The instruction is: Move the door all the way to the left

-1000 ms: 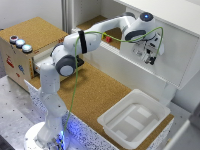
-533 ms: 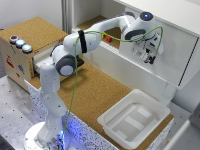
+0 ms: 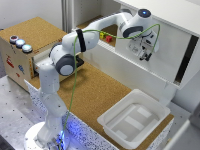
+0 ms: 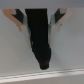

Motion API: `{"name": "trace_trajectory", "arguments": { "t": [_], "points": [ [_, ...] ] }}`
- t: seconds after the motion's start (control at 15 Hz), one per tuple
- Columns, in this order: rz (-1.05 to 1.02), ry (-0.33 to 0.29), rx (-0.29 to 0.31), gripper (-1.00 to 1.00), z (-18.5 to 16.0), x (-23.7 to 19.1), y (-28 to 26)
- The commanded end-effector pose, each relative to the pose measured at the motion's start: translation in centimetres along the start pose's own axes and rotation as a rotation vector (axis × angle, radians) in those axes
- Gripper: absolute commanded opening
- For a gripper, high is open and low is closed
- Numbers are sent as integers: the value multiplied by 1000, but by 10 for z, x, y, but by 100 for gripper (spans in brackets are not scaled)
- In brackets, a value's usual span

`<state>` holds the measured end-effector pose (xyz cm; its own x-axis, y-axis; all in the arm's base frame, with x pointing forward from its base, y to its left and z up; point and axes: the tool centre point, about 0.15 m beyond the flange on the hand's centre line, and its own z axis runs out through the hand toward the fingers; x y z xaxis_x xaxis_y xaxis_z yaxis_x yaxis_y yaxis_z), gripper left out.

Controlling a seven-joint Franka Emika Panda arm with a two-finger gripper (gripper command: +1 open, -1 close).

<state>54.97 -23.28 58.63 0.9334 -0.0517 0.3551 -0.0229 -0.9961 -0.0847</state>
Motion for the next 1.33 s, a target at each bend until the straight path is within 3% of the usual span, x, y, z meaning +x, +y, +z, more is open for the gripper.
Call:
{"name": "trace_trajectory", "arguments": {
  "t": [0.0,0.67,1.27],
  "points": [
    [94,-45,-60,-100,27,2,-74],
    [137,14,-126,-100,27,-9,-139],
    [113,19,-125,-100,23,-22,-212]
  ]
}}
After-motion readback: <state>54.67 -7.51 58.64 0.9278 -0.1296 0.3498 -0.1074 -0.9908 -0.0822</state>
